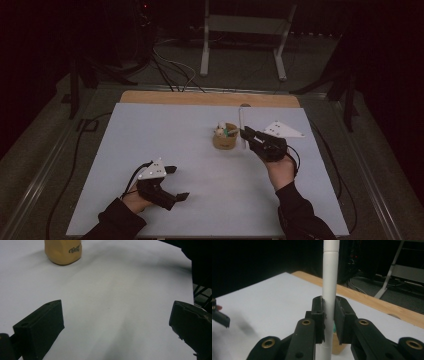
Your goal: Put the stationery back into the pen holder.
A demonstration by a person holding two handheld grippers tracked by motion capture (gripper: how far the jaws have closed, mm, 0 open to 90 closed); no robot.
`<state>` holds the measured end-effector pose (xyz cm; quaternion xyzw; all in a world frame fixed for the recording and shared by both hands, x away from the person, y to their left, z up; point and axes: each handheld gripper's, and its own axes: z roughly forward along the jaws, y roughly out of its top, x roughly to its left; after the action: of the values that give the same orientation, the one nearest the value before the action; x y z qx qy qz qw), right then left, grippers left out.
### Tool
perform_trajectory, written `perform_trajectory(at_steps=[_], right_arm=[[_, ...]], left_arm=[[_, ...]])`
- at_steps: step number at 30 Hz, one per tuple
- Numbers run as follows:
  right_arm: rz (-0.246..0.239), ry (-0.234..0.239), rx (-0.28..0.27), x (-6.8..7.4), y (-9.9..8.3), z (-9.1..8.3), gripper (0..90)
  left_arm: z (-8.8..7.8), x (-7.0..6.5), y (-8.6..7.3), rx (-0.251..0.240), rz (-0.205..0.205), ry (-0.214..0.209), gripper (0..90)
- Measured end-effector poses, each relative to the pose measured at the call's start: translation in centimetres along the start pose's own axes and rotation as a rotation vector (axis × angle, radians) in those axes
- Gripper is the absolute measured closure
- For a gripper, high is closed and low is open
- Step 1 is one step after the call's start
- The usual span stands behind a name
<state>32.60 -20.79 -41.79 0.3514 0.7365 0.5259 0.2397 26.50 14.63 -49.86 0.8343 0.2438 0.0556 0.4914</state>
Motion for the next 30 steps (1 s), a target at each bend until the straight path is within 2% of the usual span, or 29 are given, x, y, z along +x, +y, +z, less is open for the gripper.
perform_trajectory(at_steps=[9,17,22,30], right_arm=[[0.011,-0.028,-0.034,-0.4,0.8,0.7,78.6],[0.059,-0.046,-0.077,-1.2,1.3,1.5,78.6],[0.106,-0.062,-0.096,-1.7,1.4,2.3,78.5],[0.145,-0.081,-0.130,-1.8,1.3,3.7,78.6]], left_arm=[[0.1,0.0,0.1,0.011,-0.004,-0.014,0.3],[0.0,-0.1,0.2,0.000,-0.001,-0.014,0.3],[0.0,-0.1,0.2,-0.005,0.002,-0.012,0.3],[-0.1,-0.1,0.3,-0.006,-0.001,-0.014,0.3]])
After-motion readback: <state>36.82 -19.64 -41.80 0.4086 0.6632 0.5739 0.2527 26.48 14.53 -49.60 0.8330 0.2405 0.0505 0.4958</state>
